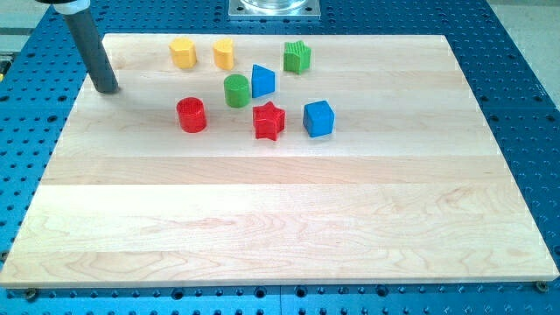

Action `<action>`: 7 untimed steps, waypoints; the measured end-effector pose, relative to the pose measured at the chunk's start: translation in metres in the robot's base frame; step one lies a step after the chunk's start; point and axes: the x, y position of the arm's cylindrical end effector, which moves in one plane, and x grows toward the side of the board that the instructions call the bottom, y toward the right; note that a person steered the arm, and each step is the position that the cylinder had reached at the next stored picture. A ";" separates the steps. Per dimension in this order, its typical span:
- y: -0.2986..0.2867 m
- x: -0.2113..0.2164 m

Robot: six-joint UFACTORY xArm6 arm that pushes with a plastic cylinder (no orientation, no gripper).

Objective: Place the arm at the left side of the yellow hexagon

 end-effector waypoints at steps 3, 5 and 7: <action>-0.004 -0.030; 0.036 -0.056; 0.047 -0.057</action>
